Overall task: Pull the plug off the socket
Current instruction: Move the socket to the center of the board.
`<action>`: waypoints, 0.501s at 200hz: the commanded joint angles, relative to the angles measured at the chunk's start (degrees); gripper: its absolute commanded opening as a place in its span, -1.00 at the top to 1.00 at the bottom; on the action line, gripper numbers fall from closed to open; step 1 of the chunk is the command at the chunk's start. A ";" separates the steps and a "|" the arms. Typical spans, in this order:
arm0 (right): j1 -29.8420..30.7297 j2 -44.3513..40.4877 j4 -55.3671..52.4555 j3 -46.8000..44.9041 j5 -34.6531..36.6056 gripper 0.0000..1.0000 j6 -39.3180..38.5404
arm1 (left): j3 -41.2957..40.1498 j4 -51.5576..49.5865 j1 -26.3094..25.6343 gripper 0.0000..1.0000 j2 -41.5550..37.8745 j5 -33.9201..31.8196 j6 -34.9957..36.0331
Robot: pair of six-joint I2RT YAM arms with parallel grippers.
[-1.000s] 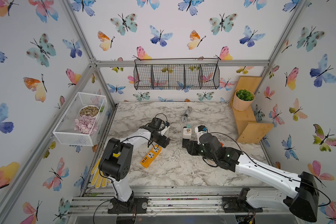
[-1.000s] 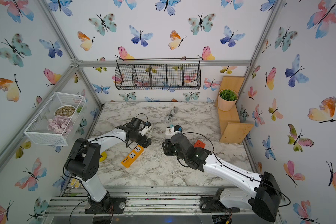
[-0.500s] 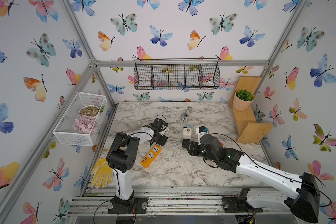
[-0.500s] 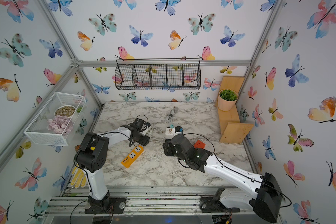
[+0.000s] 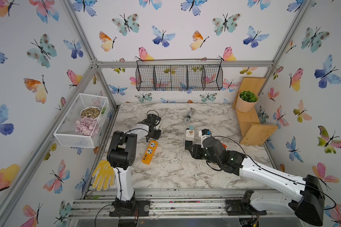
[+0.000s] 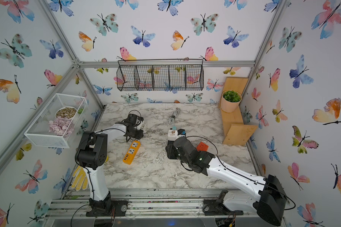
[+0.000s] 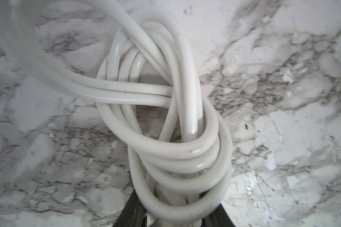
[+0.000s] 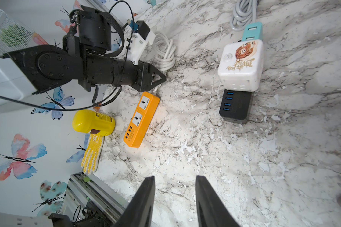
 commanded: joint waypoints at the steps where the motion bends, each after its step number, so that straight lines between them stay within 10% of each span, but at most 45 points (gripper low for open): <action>1: 0.15 -0.87 0.86 -1.00 -0.43 0.20 0.36 | 3.14 -1.43 2.09 0.55 3.33 -3.32 -0.57; 100: 0.15 -0.60 -0.33 -3.47 1.53 0.06 2.15 | 12.10 -3.97 4.12 0.19 7.89 -5.22 -0.62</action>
